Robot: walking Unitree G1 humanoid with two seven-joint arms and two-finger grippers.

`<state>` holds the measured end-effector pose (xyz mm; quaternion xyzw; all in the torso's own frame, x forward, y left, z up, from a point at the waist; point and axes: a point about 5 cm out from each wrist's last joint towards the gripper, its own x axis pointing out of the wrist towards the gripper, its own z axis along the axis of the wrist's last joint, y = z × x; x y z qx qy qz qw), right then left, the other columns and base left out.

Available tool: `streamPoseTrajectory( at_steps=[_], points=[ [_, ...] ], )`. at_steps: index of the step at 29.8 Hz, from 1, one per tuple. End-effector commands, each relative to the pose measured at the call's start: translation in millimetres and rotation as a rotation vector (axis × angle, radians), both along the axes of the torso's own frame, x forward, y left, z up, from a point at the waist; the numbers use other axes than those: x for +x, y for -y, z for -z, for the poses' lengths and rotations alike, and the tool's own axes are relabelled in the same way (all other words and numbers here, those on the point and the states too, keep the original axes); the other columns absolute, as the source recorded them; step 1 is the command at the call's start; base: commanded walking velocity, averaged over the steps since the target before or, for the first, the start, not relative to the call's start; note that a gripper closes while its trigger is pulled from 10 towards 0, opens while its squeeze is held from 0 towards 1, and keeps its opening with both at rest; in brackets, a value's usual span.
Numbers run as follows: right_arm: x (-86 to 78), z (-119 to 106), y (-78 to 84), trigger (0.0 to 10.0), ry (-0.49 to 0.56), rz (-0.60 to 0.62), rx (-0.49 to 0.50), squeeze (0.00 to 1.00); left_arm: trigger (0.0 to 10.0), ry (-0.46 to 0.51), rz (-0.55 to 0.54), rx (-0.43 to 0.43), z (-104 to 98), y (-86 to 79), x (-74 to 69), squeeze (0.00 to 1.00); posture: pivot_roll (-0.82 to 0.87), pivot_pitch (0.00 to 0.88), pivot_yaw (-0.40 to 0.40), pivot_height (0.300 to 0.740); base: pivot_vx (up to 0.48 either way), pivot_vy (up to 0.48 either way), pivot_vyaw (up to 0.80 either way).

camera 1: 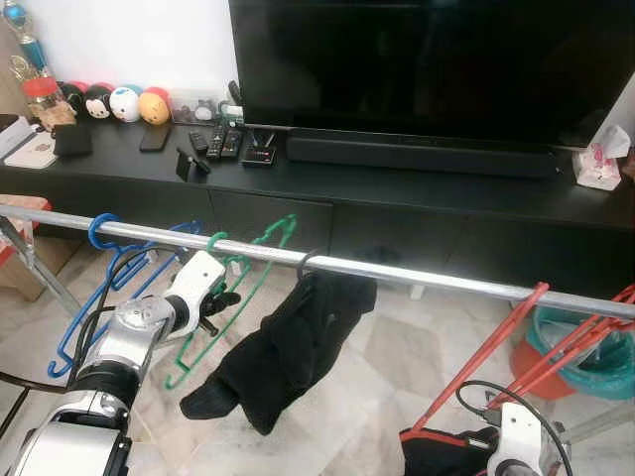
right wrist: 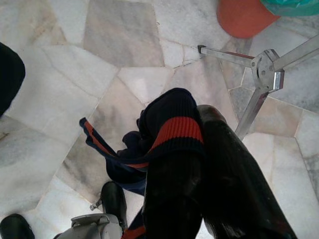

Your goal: Hang hanger

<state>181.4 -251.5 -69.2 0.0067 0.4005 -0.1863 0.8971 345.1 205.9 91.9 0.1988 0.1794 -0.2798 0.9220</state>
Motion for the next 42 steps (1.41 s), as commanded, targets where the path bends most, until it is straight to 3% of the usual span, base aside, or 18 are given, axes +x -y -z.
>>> streamPoseTrajectory(
  at_steps=[1, 15, 19, 20, 21, 23, 24, 27, 32, 33, 42],
  points=[
    [3.3, -2.3, 2.2, 10.0, 0.009, 0.002, -0.005, 0.0, 0.0, -0.006, 0.0, 0.017, 1.6, -1.5, -2.1, 0.0, -0.06, 0.0, -0.037, 0.74, 0.0, 0.0, 0.0],
    [2.1, -1.7, 1.9, 10.0, 0.007, 0.003, -0.006, 0.0, 0.0, 0.036, -0.004, -0.009, 1.4, 5.0, -3.6, 0.0, -0.07, 0.0, -0.033, 0.74, 0.0, 0.0, 0.0],
    [1.2, -1.3, 1.8, 10.0, 0.005, 0.002, -0.009, 0.0, 0.0, 0.072, -0.034, -0.034, -0.8, -0.9, -7.4, 0.0, -0.07, 0.0, -0.033, 0.74, 0.0, 0.0, 0.0],
    [0.7, -1.4, 2.3, 10.0, 0.01, 0.008, -0.013, 0.0, 0.0, 0.112, -0.087, -0.088, -4.7, -7.5, -9.7, 0.0, -0.08, 0.0, -0.032, 0.74, 0.0, 0.0, 0.0],
    [0.2, -1.3, 2.7, 10.0, 0.01, 0.009, -0.015, 0.0, 1.5, 0.153, -0.128, -0.149, -7.8, -13.5, -15.2, 0.0, -0.08, 0.0, -0.034, 0.74, 0.0, 0.0, 0.0],
    [0.1, -1.3, 2.8, 10.0, 0.009, 0.008, -0.016, 0.0, 1.5, 0.163, -0.134, -0.164, -8.2, -14.7, -17.3, 0.0, -0.08, 0.0, -0.034, 0.74, 0.0, 0.0, 0.0],
    [-0.4, -1.1, 3.0, 10.0, 0.006, 0.006, -0.018, 0.0, 10.0, 0.185, -0.142, -0.187, -7.1, -16.4, -24.6, 0.0, -0.07, 0.0, -0.037, 0.74, 0.0, 0.0, 0.0],
    [-1.1, -0.8, 3.4, 10.0, 0.002, -0.001, -0.019, 0.0, 10.0, 0.15, -0.155, -0.239, 8.9, -19.7, -49.1, 0.0, -0.06, 0.0, -0.04, 0.74, 0.0, 0.0, 0.0],
    [-2.0, -0.6, 3.8, 10.0, 0.0, -0.006, -0.019, 0.0, 10.0, 0.133, -0.208, -0.248, 23.2, -23.4, -67.9, 0.0, -0.06, 0.0, -0.043, 0.74, 0.0, 0.0, 0.0],
    [-2.6, -0.4, 4.1, 10.0, -0.002, -0.008, -0.019, 0.0, 10.0, 0.132, -0.298, -0.259, 34.3, -28.5, -78.1, 0.0, -0.06, 0.0, -0.045, 0.74, 0.0, 0.0, 0.0],
    [-4.4, 0.2, 4.9, 10.0, -0.006, -0.012, -0.022, 0.0, 10.0, 0.127, -0.553, -0.209, 53.3, -54.9, -88.2, 0.0, -0.06, 0.0, -0.047, 0.74, 0.0, 0.0, 0.0]
  ],
)
